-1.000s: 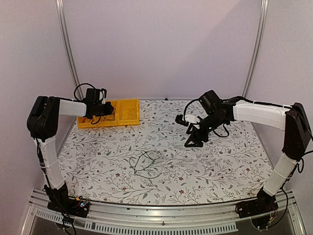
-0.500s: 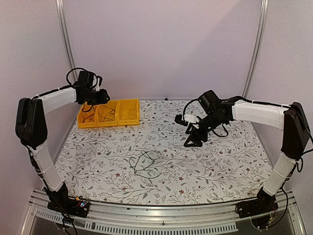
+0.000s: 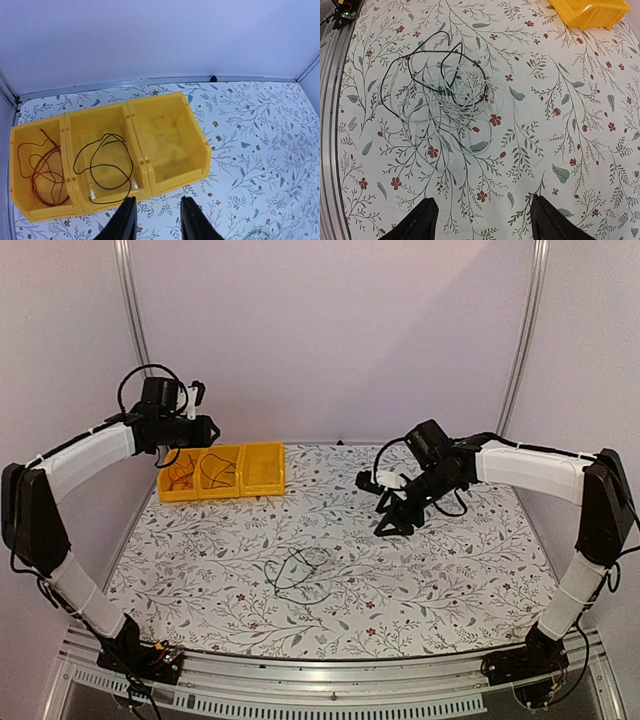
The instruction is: Untangle the cables
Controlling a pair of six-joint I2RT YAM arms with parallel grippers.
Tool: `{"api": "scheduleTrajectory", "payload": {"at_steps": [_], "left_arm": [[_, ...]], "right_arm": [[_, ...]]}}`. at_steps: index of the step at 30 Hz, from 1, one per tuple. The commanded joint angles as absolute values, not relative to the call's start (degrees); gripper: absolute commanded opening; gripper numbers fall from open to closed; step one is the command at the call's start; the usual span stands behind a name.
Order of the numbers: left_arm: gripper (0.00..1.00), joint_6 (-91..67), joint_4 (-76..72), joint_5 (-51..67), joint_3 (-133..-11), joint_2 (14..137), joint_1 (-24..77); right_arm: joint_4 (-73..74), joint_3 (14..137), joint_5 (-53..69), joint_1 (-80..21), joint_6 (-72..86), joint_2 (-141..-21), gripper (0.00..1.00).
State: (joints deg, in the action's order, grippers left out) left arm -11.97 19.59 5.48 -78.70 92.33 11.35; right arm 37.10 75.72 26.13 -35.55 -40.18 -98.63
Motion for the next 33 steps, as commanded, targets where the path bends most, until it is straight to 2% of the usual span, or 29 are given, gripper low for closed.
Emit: {"api": "scheduleTrajectory", "payload": {"at_steps": [1, 5, 9, 14, 22, 27, 33], "left_arm": [[0.34, -3.26, 15.87, 8.35, -72.54, 81.79, 21.94], [0.36, -5.33, 20.58, 7.25, -66.18, 77.20, 28.73], [0.29, -17.56, 26.02, 13.69, -58.92, 73.92, 29.53], [0.42, -26.60, 22.23, 16.27, -47.72, 70.48, 31.75], [0.44, -25.12, 12.11, 23.03, -41.24, 77.92, 32.41], [0.36, -25.33, 8.38, 21.33, -42.66, 86.28, 32.45], [0.30, -23.05, 8.71, 23.96, -47.78, 94.88, 32.55]], "right_arm": [[39.36, 77.74, 29.27, -37.08, -43.26, -95.71, 0.63], [38.79, 78.22, 28.96, -39.24, -44.72, -95.73, 0.60], [38.09, 80.55, 28.21, -41.60, -45.28, -98.79, 0.59], [37.43, 86.19, 27.57, -44.47, -43.68, -106.21, 0.60], [32.97, 89.08, 24.70, -48.53, -45.11, -116.45, 0.77], [31.83, 90.28, 26.06, -49.37, -46.91, -119.51, 0.78], [30.96, 90.04, 29.01, -49.74, -49.67, -120.83, 0.78]]}}
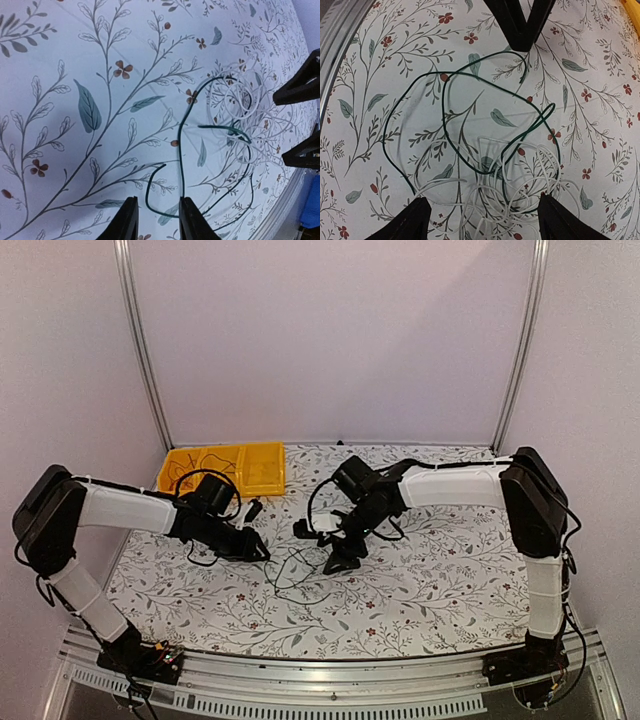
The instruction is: Untangle the cables
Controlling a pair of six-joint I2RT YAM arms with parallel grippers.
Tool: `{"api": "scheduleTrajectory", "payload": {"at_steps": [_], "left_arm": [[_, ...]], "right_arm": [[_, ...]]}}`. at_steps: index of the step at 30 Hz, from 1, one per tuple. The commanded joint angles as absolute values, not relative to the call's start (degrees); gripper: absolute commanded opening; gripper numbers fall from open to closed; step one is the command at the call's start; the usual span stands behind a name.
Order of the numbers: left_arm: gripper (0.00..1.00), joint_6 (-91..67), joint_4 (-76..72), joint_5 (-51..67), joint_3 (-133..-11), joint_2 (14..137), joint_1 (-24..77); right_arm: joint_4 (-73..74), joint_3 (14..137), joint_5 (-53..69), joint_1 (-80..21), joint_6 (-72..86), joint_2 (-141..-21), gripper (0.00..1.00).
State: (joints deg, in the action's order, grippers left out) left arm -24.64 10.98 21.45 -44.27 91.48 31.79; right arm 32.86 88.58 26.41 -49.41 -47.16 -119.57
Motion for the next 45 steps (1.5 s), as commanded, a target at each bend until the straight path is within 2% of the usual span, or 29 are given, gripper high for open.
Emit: {"api": "scheduleTrajectory", "payload": {"at_steps": [1, 7, 11, 21, 29, 34, 39, 45], "left_arm": [[0.29, -22.99, 9.23, 24.32, -48.41, 95.95, 32.67], [0.26, -21.97, 11.14, 24.84, -49.74, 98.01, 33.71], [0.33, -20.72, 13.94, 23.23, -50.63, 98.40, 33.93], [0.37, -21.03, 14.03, 20.65, -49.75, 98.77, 34.12], [0.22, -21.05, 11.30, 23.40, -49.84, 101.94, 34.91], [0.00, -19.92, 13.72, 23.38, -52.32, 101.79, 34.91], [0.00, -18.61, 20.70, 19.29, -60.47, 95.80, 34.69], [0.00, -18.33, 28.58, 11.35, -77.29, 87.42, 30.58]], "right_arm": [[30.82, 90.09, 29.15, -49.75, -50.06, -121.06, 0.78], [30.47, 91.00, 29.51, -49.80, -50.16, -123.42, 0.78], [29.94, 90.82, 29.31, -49.75, -49.32, -125.49, 0.78], [30.30, 89.09, 29.09, -49.66, -49.09, -126.21, 0.77], [29.73, 88.20, 28.51, -49.54, -47.88, -126.30, 0.76], [29.44, 86.46, 27.39, -48.71, -46.59, -126.13, 0.73], [29.75, 83.49, 25.97, -47.37, -46.33, -126.22, 0.61], [28.74, 79.79, 24.99, -45.31, -44.62, -124.49, 0.58]]}}
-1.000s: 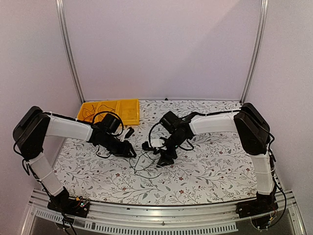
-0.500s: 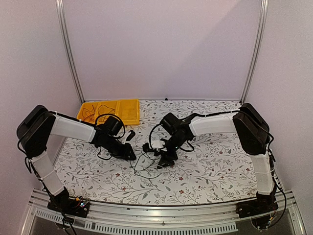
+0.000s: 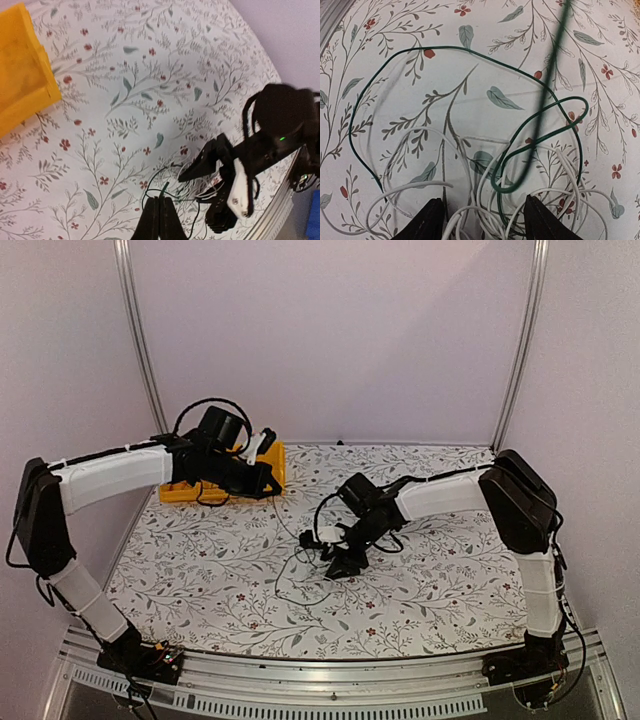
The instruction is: Untangle the cables
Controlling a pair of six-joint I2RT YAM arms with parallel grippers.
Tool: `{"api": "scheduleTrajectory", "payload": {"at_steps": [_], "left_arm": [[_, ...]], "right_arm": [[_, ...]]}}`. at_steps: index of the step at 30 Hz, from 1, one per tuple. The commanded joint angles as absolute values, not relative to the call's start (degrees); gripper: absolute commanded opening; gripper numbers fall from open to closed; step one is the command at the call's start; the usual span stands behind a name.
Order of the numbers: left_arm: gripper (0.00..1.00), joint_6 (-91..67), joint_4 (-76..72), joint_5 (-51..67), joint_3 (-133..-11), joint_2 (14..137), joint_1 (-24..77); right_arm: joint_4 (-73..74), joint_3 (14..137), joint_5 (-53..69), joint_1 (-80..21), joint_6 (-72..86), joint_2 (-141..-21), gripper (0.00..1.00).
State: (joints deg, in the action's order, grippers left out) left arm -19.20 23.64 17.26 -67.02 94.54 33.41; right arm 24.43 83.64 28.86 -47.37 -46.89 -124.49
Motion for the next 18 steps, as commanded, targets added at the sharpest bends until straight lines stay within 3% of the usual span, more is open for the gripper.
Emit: {"api": "scheduleTrajectory", "payload": {"at_steps": [1, 13, 18], "left_arm": [[0.00, -18.63, 29.36, 10.26, -80.50, 86.44, 29.62], [0.00, -12.36, 30.24, 1.48, -123.27, 88.83, 25.04], [0.00, -10.72, 26.42, 0.18, -131.57, 90.01, 24.93]], "right_arm": [[28.74, 79.28, 24.90, -44.93, -44.57, -124.31, 0.57], [29.55, 76.42, 25.18, -42.54, -42.16, -123.62, 0.53], [29.03, 75.31, 24.54, -42.29, -41.38, -123.33, 0.56]]}}
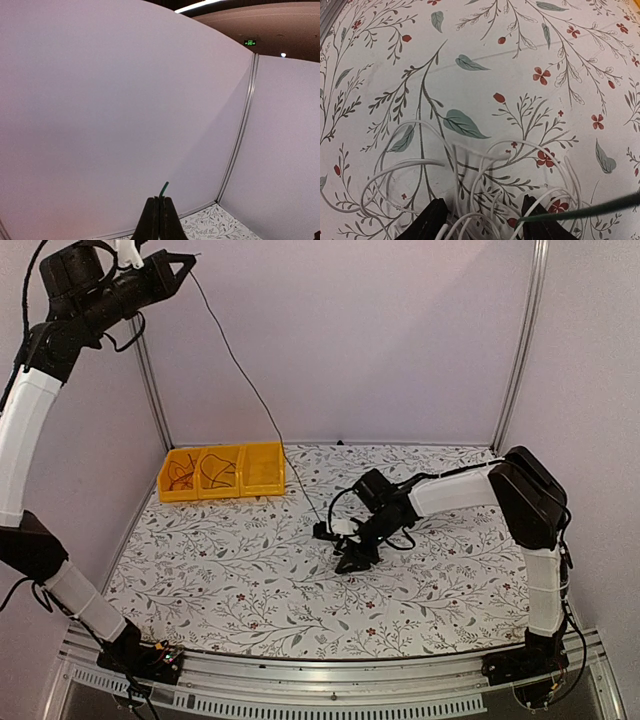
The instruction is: Untangle the cables
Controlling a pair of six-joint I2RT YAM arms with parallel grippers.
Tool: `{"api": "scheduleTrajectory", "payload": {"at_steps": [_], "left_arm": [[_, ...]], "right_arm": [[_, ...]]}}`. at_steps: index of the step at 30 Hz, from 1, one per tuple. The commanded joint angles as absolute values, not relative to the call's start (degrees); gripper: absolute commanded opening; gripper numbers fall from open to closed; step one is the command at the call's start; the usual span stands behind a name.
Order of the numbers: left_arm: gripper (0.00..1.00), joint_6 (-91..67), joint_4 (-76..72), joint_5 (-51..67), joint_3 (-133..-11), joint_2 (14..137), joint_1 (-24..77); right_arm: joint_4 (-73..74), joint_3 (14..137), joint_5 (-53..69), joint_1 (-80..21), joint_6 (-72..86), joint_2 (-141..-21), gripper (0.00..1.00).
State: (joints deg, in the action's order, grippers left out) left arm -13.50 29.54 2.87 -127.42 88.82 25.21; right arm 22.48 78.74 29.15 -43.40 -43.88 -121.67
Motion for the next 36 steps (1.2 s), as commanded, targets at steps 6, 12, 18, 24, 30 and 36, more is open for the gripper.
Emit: {"api": "scheduleTrajectory", "payload": {"at_steps": [6, 12, 18, 24, 30, 36], "left_arm": [[0.00, -9.05, 18.68, -5.65, -132.59, 86.87, 24.91], [0.00, -4.59, 14.51, -10.45, -133.51, 84.93, 24.88], [0.00, -1.31, 12.13, -13.97, -134.06, 83.84, 24.92], [0.00, 2.13, 7.25, -16.17, -134.43, 82.85, 24.90], [0.00, 5.32, 10.12, -18.74, -134.04, 84.52, 24.90], [0.00, 3.23, 10.42, -19.20, -128.68, 83.79, 24.24]], "right_arm": [[28.58, 73.90, 24.52, -41.72, -40.69, -122.67, 0.56], [28.56, 73.67, 24.26, -40.86, -40.63, -122.36, 0.55], [28.65, 73.79, 22.99, -38.73, -39.96, -122.24, 0.53], [28.56, 74.01, 20.41, -34.83, -37.68, -122.77, 0.52], [30.05, 74.53, 21.33, -33.40, -38.99, -119.40, 0.57], [38.25, 81.27, 23.10, -33.40, -41.33, -112.77, 0.68]]}}
